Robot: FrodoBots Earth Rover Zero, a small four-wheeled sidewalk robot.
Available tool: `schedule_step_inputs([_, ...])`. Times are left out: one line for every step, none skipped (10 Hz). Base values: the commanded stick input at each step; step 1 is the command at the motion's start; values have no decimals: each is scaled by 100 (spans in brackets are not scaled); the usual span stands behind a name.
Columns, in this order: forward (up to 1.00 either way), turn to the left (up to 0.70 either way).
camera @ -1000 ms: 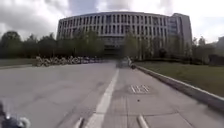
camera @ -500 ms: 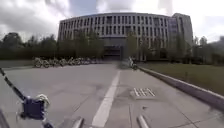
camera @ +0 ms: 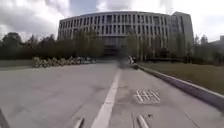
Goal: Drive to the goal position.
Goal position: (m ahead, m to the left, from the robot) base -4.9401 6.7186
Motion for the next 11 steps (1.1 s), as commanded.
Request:
schedule_step_inputs([70,18])
schedule_step_inputs([70,5])
schedule_step_inputs([70,0])
schedule_step_inputs([70,0])
schedule_step_inputs([70,0])
schedule_step_inputs([70,0])
schedule_step_inputs([70,0])
schedule_step_inputs([70,0])
schedule_step_inputs([70,0])
schedule_step_inputs([70,0])
schedule_step_inputs([70,0])
